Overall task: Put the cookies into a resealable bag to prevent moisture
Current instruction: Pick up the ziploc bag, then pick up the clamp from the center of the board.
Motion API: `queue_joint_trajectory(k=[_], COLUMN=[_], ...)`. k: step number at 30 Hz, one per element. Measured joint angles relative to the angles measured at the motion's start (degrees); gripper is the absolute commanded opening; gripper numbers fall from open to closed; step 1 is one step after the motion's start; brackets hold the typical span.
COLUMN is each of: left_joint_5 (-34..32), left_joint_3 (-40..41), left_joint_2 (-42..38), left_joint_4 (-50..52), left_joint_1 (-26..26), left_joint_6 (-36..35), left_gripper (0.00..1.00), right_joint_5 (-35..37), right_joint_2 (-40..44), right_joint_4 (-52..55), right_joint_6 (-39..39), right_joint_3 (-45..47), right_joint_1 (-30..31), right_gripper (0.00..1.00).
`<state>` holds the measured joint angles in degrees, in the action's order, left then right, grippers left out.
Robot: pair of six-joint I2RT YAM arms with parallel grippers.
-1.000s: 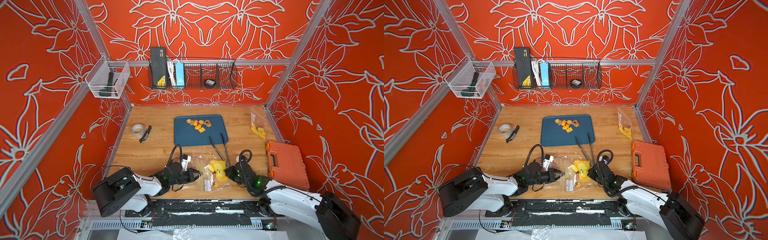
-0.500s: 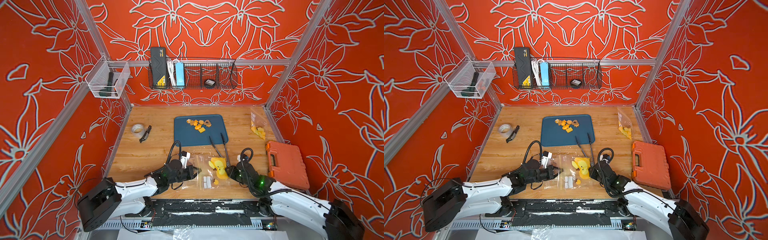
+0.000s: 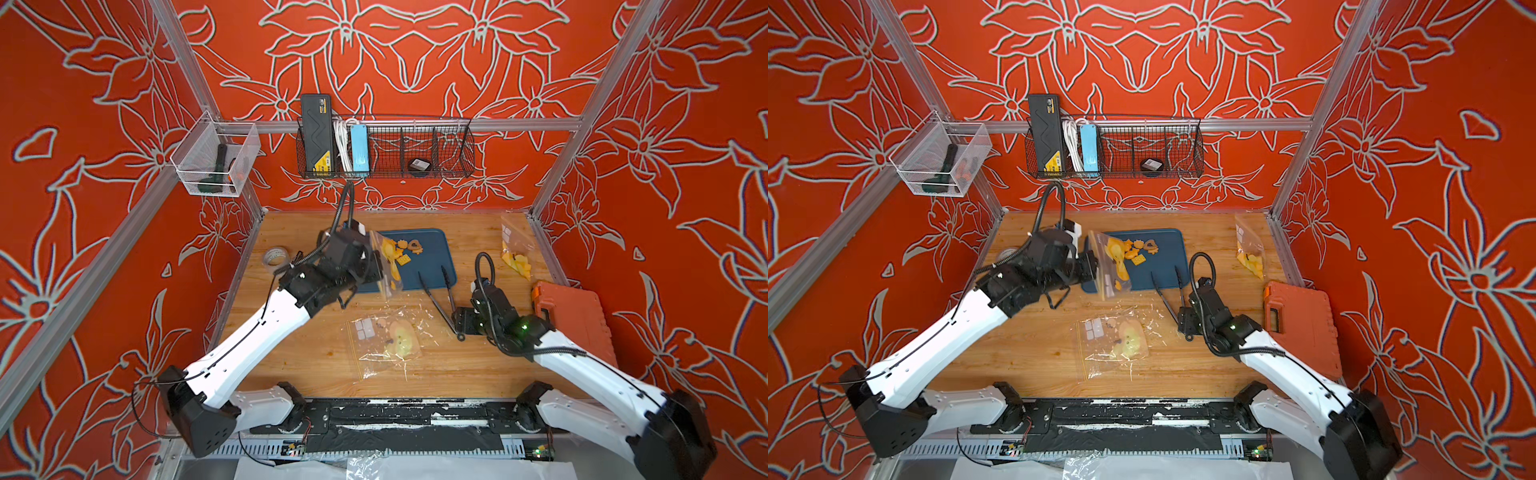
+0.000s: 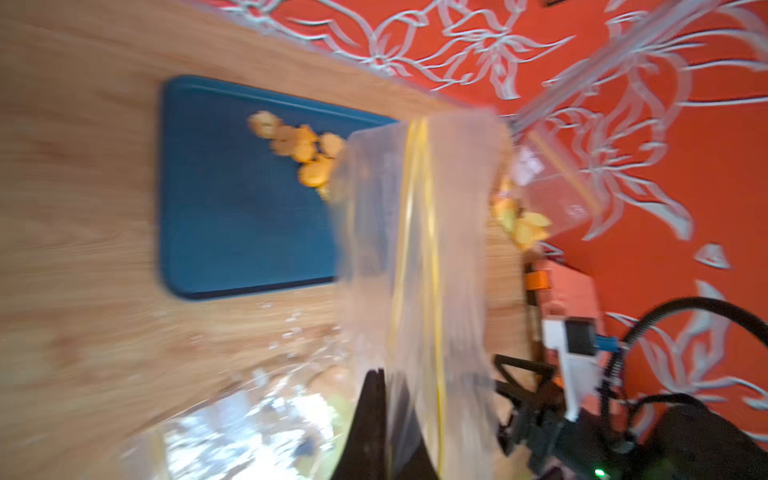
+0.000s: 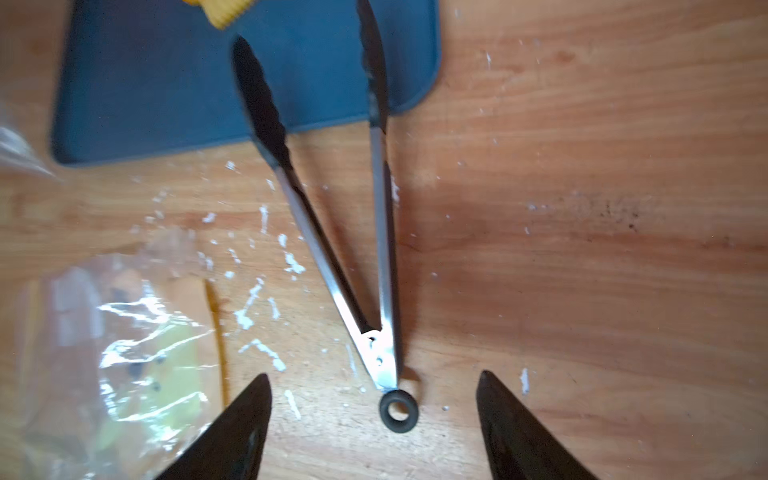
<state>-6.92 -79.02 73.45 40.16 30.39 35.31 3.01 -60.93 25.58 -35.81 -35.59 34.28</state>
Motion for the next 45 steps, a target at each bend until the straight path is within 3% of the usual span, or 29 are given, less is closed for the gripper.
queue_joint_trajectory(k=[1, 6, 9, 13, 19, 28, 34, 42, 45], left_joint_5=[-2.4, -14.4, -19.0, -20.9, -10.2, 7.2, 13.2, 16.8, 17.5], left_joint_3=[-3.4, -9.5, -9.7, -10.7, -7.2, 0.4, 7.2, 9.7, 10.5], left_joint_2=[2.2, 8.9, 10.8, 16.3, 24.5, 25.7, 22.2, 19.9, 19.9], left_joint_4=[4.6, 17.9, 22.3, 23.4, 14.5, 0.3, -6.3, -11.9, -12.3], left_joint_1=[-3.5, -15.2, -16.6, -13.8, -10.0, -15.1, -18.0, -19.6, -19.8], left_joint_6=[-1.6, -6.8, -8.8, -11.4, -16.6, -19.7, -19.7, -19.7, -19.7], left_gripper=[0.0, 0.0, 0.0, 0.0, 0.0, 0.0, 0.0, 0.0, 0.0], right_joint_5=[-0.4, -1.1, -0.6, -0.4, -4.6, -3.6, -2.2, 0.0, 0.2], right_joint_2=[-2.1, -7.9, -9.4, -12.0, -16.7, -23.2, -27.8, -29.7, -29.9], right_joint_4=[0.8, 4.4, 6.0, 8.2, 6.2, -1.2, -3.5, -9.4, -10.6], right_joint_6=[0.5, 3.7, 5.6, 7.9, 12.0, 15.9, 17.4, 17.1, 17.1], right_joint_3=[-1.3, -7.3, -9.2, -9.7, -9.6, -9.6, -9.7, -9.9, -9.9], right_joint_1=[-0.2, -0.3, -0.3, -0.7, -0.9, -0.9, -0.9, -0.9, -0.9], right_gripper=[0.98, 0.98, 0.92, 0.91, 0.93, 0.86, 0.81, 0.78, 0.71])
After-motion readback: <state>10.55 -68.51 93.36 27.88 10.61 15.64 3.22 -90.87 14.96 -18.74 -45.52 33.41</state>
